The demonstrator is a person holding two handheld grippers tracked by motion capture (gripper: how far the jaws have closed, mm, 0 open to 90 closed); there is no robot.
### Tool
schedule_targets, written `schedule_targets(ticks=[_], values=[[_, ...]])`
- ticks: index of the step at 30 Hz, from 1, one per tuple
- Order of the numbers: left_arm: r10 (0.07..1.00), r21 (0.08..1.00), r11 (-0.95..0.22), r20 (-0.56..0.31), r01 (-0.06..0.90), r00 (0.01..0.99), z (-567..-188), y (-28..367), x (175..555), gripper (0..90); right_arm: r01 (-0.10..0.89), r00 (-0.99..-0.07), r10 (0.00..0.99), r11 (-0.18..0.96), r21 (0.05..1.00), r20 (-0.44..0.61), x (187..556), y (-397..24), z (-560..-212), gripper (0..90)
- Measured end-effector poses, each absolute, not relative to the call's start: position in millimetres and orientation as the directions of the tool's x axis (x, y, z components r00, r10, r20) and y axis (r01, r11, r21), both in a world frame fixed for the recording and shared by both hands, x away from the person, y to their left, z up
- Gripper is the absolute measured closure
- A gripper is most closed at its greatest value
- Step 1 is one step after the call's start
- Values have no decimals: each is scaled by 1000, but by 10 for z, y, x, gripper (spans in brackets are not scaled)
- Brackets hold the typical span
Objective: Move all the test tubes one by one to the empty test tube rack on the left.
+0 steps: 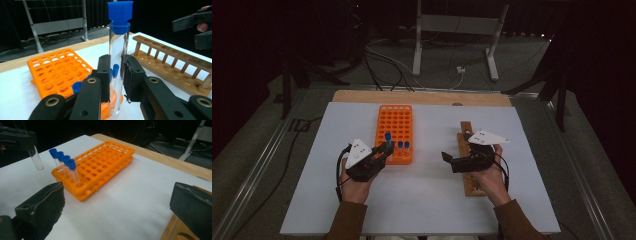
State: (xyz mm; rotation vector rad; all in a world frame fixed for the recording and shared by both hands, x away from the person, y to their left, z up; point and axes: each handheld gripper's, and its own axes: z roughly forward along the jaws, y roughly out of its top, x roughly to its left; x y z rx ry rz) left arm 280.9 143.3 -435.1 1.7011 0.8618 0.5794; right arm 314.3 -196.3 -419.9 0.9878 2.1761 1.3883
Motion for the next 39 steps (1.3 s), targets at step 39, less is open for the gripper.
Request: schedule_targets(ticks=[39], values=[[874, 951, -113, -43, 287, 485, -4645, 1714, 2953, 779, 378, -611, 784, 174, 909, 104, 3112, -2483, -4237, 0]])
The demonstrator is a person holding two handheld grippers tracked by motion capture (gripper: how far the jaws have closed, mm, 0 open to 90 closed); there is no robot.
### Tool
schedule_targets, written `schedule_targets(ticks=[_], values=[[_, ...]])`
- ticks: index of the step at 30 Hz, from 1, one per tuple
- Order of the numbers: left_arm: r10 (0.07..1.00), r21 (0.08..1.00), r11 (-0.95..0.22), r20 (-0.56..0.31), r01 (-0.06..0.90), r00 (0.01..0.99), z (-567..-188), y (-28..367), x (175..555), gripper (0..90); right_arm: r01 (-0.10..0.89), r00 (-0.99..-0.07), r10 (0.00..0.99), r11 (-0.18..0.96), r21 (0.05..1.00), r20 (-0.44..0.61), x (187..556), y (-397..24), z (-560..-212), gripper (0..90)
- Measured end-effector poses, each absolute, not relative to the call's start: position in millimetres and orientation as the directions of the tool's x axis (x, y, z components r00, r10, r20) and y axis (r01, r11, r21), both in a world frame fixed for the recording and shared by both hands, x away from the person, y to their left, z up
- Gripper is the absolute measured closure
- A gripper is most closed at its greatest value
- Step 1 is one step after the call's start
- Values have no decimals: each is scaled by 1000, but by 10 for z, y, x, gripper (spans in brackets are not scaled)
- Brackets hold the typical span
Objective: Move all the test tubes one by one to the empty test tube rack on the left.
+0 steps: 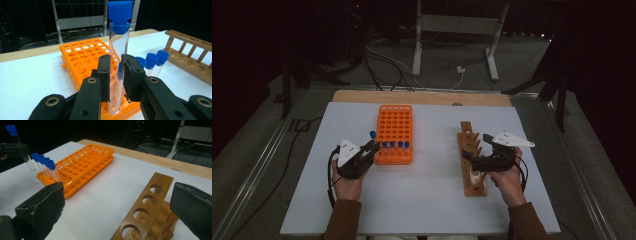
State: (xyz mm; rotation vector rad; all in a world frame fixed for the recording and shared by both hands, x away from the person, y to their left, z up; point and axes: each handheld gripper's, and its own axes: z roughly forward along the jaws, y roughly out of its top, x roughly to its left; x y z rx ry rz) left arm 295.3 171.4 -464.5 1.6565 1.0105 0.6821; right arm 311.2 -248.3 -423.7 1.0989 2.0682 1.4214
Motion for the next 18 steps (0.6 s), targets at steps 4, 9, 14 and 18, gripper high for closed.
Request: schedule_targets(ticks=[4, 9, 14, 18], values=[[880, 949, -114, -41, 295, 473, -4688, 1721, 2974, 779, 375, -611, 784, 169, 911, 107, 3109, -2494, -4230, 0], [885, 945, -115, -43, 307, 464, -4752, 1721, 3001, 779, 375, -611, 784, 164, 913, 110, 3108, -2506, -4225, 0], [886, 942, -118, -42, 313, 462, -4792, 1699, 3022, 779, 375, -611, 784, 163, 913, 111, 3112, -2517, -4231, 0], [886, 944, -120, -38, 308, 463, -4800, 1686, 3029, 779, 375, -610, 784, 160, 913, 113, 3111, -2524, -4230, 0]])
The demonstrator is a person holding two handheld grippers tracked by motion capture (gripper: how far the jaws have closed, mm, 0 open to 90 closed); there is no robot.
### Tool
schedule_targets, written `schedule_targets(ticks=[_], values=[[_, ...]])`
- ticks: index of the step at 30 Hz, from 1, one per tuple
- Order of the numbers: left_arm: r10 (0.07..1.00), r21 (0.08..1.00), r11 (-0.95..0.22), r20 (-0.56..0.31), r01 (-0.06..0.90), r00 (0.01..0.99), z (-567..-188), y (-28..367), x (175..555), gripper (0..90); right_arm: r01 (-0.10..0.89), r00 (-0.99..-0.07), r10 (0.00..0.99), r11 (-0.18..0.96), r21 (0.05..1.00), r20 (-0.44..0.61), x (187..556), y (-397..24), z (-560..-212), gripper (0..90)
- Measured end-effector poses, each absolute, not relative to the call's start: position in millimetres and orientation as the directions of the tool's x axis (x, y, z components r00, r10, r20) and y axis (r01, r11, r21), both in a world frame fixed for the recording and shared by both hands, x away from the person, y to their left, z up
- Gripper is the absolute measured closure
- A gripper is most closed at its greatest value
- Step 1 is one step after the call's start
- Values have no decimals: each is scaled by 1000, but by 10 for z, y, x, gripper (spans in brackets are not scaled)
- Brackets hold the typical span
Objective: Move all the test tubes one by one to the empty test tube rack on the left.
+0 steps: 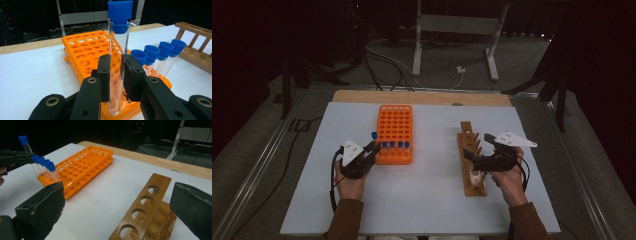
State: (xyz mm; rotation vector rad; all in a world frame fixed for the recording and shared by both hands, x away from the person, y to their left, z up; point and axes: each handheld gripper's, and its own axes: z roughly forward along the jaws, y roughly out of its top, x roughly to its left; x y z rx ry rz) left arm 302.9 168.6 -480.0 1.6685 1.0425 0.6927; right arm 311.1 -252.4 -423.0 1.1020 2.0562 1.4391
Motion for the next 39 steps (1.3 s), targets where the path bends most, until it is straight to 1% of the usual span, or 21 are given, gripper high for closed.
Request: schedule_targets(ticks=[8, 17, 23, 28, 35, 39], values=[[891, 949, -109, -38, 295, 453, -4824, 1682, 3078, 779, 377, -612, 783, 162, 912, 114, 3111, -2518, -4242, 0], [891, 931, -154, -13, 329, 455, -4922, 1643, 3121, 779, 381, -609, 785, 158, 911, 118, 3116, -2533, -4256, 0], [888, 906, -192, -4, 379, 459, -5005, 1659, 3103, 783, 381, -606, 786, 154, 912, 120, 3110, -2553, -4253, 0], [886, 897, -209, 5, 389, 463, -5015, 1650, 3096, 785, 383, -602, 789, 150, 911, 123, 3111, -2575, -4255, 0], [881, 875, -260, 42, 408, 472, -5052, 1616, 3104, 786, 385, -604, 788, 156, 910, 121, 3110, -2571, -4262, 1], [882, 875, -252, 32, 413, 471, -5052, 1625, 3107, 786, 386, -604, 788, 155, 910, 122, 3109, -2574, -4264, 1]])
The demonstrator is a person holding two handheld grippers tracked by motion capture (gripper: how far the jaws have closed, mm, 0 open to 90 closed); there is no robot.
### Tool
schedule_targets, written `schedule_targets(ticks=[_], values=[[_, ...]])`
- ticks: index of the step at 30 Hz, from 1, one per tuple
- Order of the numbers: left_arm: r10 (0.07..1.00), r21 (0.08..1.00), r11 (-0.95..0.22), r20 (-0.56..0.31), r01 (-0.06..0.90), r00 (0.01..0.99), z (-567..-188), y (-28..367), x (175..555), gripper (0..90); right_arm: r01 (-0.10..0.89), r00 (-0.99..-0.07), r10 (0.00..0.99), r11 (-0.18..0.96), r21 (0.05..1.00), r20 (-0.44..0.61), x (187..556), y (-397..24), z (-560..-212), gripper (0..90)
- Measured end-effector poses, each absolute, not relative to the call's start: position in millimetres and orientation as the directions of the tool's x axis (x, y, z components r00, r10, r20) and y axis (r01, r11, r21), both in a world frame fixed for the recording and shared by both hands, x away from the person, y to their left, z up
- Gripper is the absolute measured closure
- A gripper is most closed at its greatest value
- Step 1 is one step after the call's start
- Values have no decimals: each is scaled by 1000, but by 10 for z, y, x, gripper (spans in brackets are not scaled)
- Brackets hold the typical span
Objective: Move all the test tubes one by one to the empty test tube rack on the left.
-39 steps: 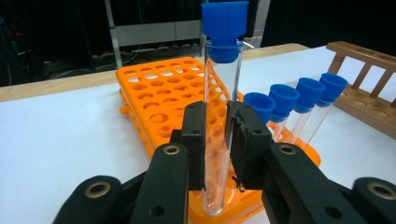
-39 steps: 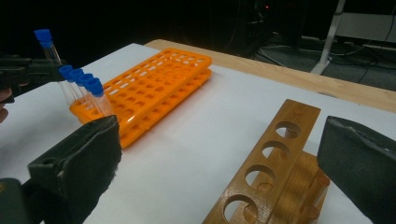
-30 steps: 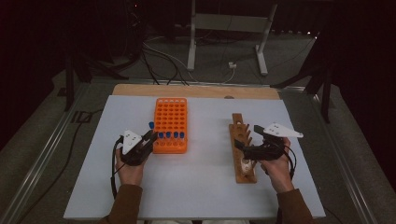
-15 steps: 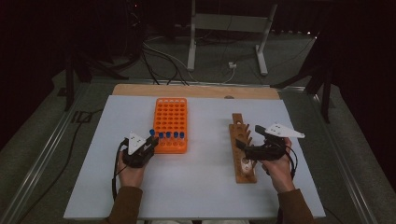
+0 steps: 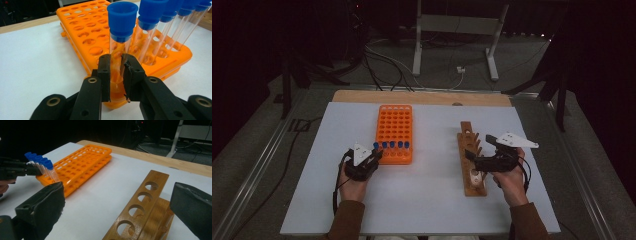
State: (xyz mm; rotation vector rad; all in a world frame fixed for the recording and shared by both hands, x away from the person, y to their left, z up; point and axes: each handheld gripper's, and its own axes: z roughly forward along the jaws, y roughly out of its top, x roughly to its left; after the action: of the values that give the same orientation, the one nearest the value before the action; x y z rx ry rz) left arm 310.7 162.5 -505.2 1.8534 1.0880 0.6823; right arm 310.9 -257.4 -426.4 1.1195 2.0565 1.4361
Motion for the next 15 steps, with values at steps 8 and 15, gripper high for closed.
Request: schedule_targets(ticks=[8, 15], values=[[890, 894, -211, 7, 397, 456, -4967, 1685, 3079, 691, 384, -605, 787, 153, 911, 123, 3110, -2589, -4261, 0], [882, 884, -230, 13, 407, 470, -4945, 1651, 3072, 782, 389, -595, 794, 146, 910, 127, 3089, -2632, -4267, 0]])
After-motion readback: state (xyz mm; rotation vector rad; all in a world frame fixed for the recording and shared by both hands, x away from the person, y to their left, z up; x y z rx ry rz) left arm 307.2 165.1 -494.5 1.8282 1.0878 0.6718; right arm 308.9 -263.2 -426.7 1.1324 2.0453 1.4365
